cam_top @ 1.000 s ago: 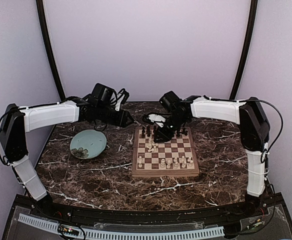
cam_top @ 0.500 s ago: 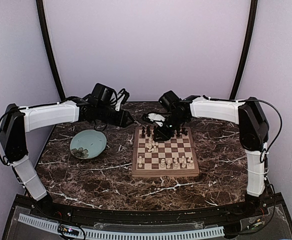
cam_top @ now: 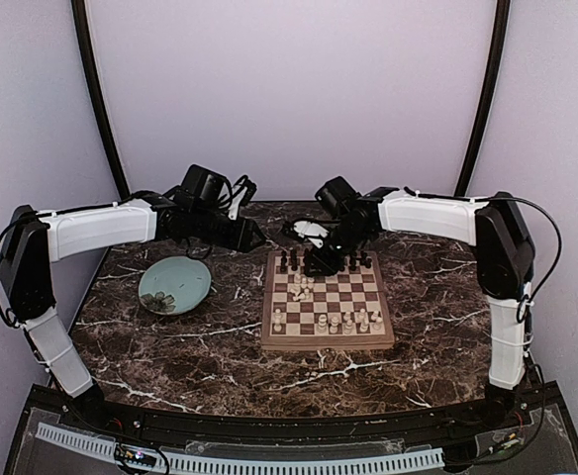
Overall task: Set up the chess pieces on the board
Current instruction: Pick up the bishop from the chessboard.
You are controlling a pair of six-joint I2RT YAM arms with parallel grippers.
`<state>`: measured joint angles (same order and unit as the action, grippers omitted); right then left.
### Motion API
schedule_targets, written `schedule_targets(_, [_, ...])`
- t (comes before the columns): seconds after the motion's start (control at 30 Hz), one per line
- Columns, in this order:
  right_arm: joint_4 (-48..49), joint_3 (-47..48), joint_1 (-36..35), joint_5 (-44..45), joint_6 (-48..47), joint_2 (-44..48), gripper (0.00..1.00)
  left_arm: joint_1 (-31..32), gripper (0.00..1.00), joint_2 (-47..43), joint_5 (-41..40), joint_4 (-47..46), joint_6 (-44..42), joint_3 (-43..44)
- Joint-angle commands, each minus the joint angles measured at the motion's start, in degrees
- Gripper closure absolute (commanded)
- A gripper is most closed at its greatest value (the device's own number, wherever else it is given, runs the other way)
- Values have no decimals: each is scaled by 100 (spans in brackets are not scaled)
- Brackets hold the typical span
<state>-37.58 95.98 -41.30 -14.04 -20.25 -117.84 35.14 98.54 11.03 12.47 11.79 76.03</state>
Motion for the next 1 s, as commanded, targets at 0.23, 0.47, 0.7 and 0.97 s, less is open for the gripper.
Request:
schedule_targets(0.23, [-30,161,59,47,44,-301,73,-24,55,-298,83,27,-30,158])
schedule_targets(0.47, [-48,151,96,-19,55,-353,77,-31,56,-296,76,41,-40,167])
schedule_targets(0.7, [-66,107,106,-57,43,-324,88,-25,55,-309,99,45,-45,168])
schedule_targets(0.97, [-51,-278,212,142,-6,246,94,-29,56,-295,102,42,-45,174])
